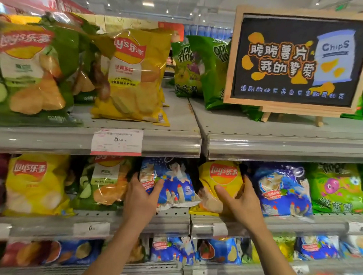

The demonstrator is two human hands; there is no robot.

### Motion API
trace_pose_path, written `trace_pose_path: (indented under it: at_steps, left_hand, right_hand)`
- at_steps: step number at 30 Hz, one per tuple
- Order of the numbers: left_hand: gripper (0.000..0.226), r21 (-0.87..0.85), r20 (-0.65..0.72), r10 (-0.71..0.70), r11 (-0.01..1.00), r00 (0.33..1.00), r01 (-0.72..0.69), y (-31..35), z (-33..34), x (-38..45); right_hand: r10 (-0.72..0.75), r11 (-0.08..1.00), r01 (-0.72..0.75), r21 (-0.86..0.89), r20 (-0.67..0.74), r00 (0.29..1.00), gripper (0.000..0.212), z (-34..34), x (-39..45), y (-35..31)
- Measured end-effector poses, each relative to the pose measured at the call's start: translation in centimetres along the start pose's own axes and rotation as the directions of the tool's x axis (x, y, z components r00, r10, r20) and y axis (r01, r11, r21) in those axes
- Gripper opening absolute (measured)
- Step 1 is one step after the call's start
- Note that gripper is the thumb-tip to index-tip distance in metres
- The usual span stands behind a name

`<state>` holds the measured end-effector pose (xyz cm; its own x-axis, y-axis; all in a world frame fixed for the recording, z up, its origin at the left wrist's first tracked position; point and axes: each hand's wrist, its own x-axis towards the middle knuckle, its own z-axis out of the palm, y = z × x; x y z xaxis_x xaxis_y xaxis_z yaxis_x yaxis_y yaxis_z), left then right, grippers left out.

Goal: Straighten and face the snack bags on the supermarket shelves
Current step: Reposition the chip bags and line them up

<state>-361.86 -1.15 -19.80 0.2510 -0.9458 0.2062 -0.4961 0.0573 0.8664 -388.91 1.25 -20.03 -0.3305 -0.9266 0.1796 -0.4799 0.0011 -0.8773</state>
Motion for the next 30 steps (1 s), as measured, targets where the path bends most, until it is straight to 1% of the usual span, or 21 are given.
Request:
trace_pose_path:
  at_steps: [2,4,5,8,11,13,14,16,17,19,21,24,27,30]
  left_hand:
    - [0.080,0.009,0.071,-0.050,0.999,0.996,0.050,-0.4,-0.4,1.0]
    - [0.084,-0.022,0.141,-0.133,0.990,0.981,0.137,-0.6,-0.5,1.8]
    - [0.082,-0.041,0.171,-0.161,0.985,0.972,0.170,-0.7,-0.5,2.1]
    - [0.066,-0.089,0.235,-0.172,0.976,0.957,0.198,-0.6,-0.3,2.4]
    - [0.047,-0.219,0.277,-0.166,0.948,0.946,0.231,-0.2,-0.3,2.1]
    - [0.036,-0.272,0.277,-0.146,0.936,0.950,0.223,0.1,-0.4,1.8]
    - [0.036,-0.291,0.270,-0.146,0.930,0.952,0.225,0.2,-0.4,1.6]
    - [0.041,-0.325,0.243,-0.145,0.920,0.959,0.222,0.6,-0.5,1.2]
    - [0.045,-0.343,0.229,-0.139,0.915,0.963,0.213,0.7,-0.5,1.1]
    - [0.051,-0.394,0.220,-0.127,0.895,0.967,0.207,0.9,-0.9,1.0]
    - [0.050,-0.428,0.227,-0.120,0.879,0.966,0.210,0.9,-1.6,1.0]
    - [0.050,-0.426,0.216,-0.126,0.880,0.968,0.209,0.9,-2.5,1.1]
    - [0.056,-0.446,0.160,-0.120,0.877,0.980,0.180,1.1,-2.4,1.0]
    - [0.059,-0.493,0.133,-0.104,0.856,0.986,0.157,1.4,-1.0,0.5]
  right_hand:
    - [0.062,0.998,-0.061,-0.013,0.045,0.997,0.122,-0.2,0.9,-0.1]
    - [0.114,0.993,-0.113,-0.011,0.090,0.989,0.127,-0.3,1.9,0.1]
    - [0.132,0.991,-0.133,-0.002,0.109,0.985,0.127,-0.4,2.2,0.2]
    - [0.155,0.985,-0.165,0.046,0.171,0.973,0.120,-0.5,2.9,0.6]
    - [0.137,0.984,-0.156,0.091,0.183,0.973,0.103,-0.3,3.0,0.7]
    - [0.115,0.984,-0.135,0.114,0.173,0.978,0.084,-0.1,2.9,0.8]
    - [0.095,0.985,-0.117,0.124,0.173,0.980,0.072,0.0,2.8,0.9]
    - [0.047,0.987,-0.072,0.141,0.172,0.984,0.053,0.2,2.6,0.7]
    - [0.023,0.988,-0.047,0.145,0.168,0.986,0.048,0.2,2.6,0.5]
    - [-0.022,0.990,0.001,0.141,0.148,0.989,0.045,0.1,2.6,0.0]
    - [-0.066,0.989,0.048,0.142,0.125,0.990,0.041,-0.3,2.6,-0.8]
    - [-0.107,0.987,0.095,0.127,0.088,0.990,0.040,-1.5,2.4,-2.0]
    - [-0.095,0.990,0.087,0.111,0.074,0.993,0.046,-3.2,1.7,-2.7]
    - [-0.075,0.993,0.072,0.090,0.030,0.997,0.038,-5.5,0.6,-2.3]
